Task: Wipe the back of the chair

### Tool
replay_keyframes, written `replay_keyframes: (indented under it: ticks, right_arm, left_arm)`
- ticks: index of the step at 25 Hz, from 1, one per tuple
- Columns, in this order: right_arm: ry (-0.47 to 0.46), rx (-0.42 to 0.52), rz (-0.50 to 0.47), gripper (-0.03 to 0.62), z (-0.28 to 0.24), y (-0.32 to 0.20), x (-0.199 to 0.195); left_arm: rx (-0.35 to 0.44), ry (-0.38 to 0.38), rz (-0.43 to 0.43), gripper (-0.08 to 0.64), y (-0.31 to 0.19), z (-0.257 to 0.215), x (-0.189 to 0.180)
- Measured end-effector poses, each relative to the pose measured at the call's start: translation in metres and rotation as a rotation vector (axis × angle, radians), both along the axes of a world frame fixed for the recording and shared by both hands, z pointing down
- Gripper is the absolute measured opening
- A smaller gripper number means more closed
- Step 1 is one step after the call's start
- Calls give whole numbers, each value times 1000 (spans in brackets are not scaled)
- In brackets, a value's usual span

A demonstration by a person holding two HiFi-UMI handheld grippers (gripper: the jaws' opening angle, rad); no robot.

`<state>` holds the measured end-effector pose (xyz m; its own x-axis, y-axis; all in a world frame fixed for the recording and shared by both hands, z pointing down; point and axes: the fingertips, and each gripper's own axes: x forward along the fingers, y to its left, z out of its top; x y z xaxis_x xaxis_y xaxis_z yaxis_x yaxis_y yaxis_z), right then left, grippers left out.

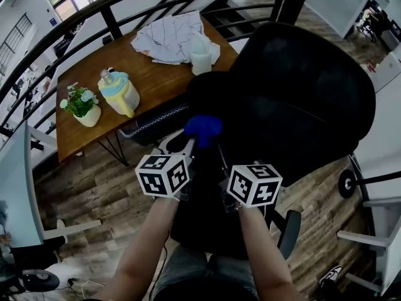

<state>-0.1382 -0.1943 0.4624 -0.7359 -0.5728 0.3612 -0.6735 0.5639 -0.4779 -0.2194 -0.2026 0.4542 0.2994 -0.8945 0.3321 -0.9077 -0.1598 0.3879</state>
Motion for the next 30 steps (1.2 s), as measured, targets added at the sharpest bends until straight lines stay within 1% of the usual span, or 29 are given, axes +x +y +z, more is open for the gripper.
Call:
replay_keyframes:
  ticks: [5, 11, 20, 26, 30]
  right_arm:
    - [2, -2, 4, 29, 0, 6, 5]
    - [2, 3, 36, 29, -2, 16, 30]
    - [35, 5, 120, 29, 2, 40, 96]
    - [38, -10, 222, 29, 9, 57, 156]
    - [30, -16, 300, 29, 9, 66, 198]
  left_arm:
    - [-8, 4, -42, 78, 11, 2, -11]
    - [-5, 9, -11, 78, 31, -2, 11]
    - [15, 17, 113, 78, 50, -11, 80]
    - [23, 21, 206, 78, 53, -12, 135]
    - [8, 22, 290, 78, 56, -7, 180]
